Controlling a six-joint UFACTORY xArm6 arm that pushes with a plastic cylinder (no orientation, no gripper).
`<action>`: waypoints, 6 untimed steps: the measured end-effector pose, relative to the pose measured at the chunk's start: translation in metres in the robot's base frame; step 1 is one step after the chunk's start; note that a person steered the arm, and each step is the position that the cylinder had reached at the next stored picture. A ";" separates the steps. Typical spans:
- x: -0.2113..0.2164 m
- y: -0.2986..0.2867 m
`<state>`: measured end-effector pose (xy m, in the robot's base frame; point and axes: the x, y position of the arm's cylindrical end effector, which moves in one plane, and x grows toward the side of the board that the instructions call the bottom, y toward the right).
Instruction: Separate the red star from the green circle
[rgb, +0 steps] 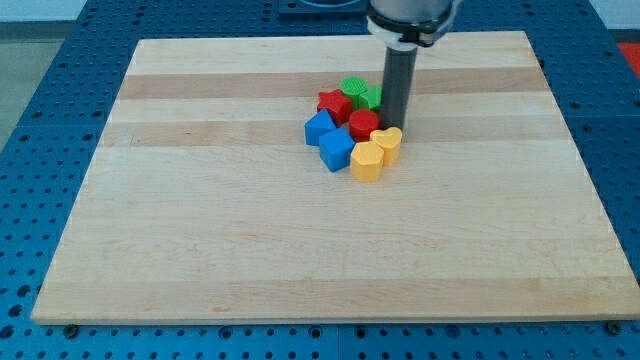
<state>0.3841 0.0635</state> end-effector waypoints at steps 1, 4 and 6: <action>0.000 -0.019; -0.023 -0.043; -0.036 -0.078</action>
